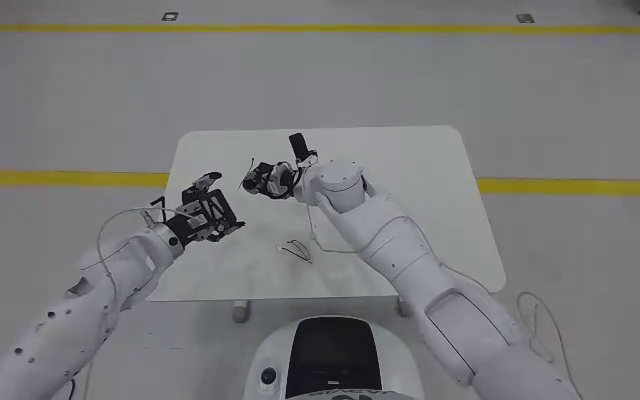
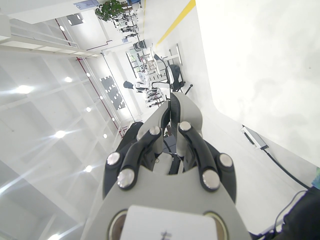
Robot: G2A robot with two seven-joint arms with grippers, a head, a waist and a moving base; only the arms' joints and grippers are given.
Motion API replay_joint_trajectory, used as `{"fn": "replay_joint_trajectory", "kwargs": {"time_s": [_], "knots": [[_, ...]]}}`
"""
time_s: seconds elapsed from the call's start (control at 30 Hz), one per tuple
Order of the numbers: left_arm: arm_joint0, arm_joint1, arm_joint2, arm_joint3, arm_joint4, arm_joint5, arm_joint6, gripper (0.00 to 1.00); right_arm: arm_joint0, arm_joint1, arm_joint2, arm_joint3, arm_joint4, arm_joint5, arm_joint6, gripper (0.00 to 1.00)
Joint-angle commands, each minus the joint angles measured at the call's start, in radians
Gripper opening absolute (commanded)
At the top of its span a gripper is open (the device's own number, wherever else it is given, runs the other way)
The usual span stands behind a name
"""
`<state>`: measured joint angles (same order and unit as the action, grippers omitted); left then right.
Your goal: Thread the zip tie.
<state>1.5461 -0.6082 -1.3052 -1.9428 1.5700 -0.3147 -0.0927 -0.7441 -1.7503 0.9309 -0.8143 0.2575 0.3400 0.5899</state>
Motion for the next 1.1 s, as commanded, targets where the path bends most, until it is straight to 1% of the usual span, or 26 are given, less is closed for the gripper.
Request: {"fn": "replay_joint_trajectory", "kwargs": {"time_s": [0.0,0.07,0.1,0.13,0.17,0.23,0.27,0.3,0.37,0.43,0.57,0.7,0.77,0.8,0.83,0.97,1.07], "knots": [[0.000,0.000,0.000,0.000,0.000,0.000,0.000,1.00,0.000,0.000,0.000,0.000,0.000,0.000,0.000,0.00],[-0.008,-0.001,0.002,0.006,0.000,0.008,-0.008,1.00,-0.018,0.002,0.001,-0.023,-0.006,-0.008,-0.013,0.00],[-0.011,0.000,0.005,0.005,0.000,0.011,-0.014,0.80,-0.022,0.004,0.002,-0.034,-0.010,-0.004,-0.013,0.00],[-0.015,0.001,0.007,0.006,0.000,0.014,-0.016,0.51,-0.026,0.006,0.003,-0.045,-0.014,0.000,-0.013,0.00],[-0.018,0.004,0.010,0.008,0.000,0.020,-0.020,0.47,-0.032,0.009,0.005,-0.055,-0.019,0.000,-0.013,0.00],[-0.024,0.008,0.017,0.007,0.000,0.023,-0.021,0.31,-0.039,0.013,0.008,-0.069,-0.024,0.000,-0.011,0.00],[-0.026,0.010,0.020,0.009,0.000,0.027,-0.020,0.28,-0.043,0.014,0.010,-0.075,-0.027,0.000,-0.011,0.00],[-0.029,0.013,0.024,0.010,0.000,0.032,-0.019,0.27,-0.046,0.017,0.011,-0.083,-0.029,0.000,-0.009,0.00],[-0.033,0.018,0.032,0.011,0.000,0.037,-0.018,0.18,-0.052,0.020,0.013,-0.093,-0.031,0.000,-0.007,0.00],[-0.038,0.024,0.042,0.010,0.000,0.043,-0.019,0.12,-0.059,0.023,0.015,-0.105,-0.030,0.000,-0.004,0.00],[-0.045,0.034,0.063,0.013,0.000,0.055,-0.020,0.12,-0.068,0.028,0.015,-0.123,-0.030,0.000,-0.001,0.00],[-0.054,0.043,0.083,0.015,0.000,0.067,-0.015,0.17,-0.076,0.032,0.016,-0.137,-0.025,0.000,0.000,0.00],[-0.059,0.046,0.093,0.016,0.000,0.073,-0.012,0.13,-0.078,0.033,0.015,-0.142,-0.024,0.000,0.000,0.00],[-0.061,0.048,0.097,0.016,0.000,0.076,-0.011,0.13,-0.078,0.034,0.015,-0.143,-0.023,0.000,0.001,0.00],[-0.063,0.050,0.100,0.017,0.000,0.077,-0.010,0.16,-0.079,0.035,0.014,-0.144,-0.022,0.000,0.001,0.00],[-0.072,0.057,0.116,0.019,0.000,0.086,-0.008,0.22,-0.079,0.036,0.009,-0.148,-0.017,0.000,0.002,0.00],[-0.077,0.060,0.124,0.019,0.000,0.093,-0.008,0.21,-0.079,0.037,0.005,-0.150,-0.013,0.000,0.003,0.00]]}}
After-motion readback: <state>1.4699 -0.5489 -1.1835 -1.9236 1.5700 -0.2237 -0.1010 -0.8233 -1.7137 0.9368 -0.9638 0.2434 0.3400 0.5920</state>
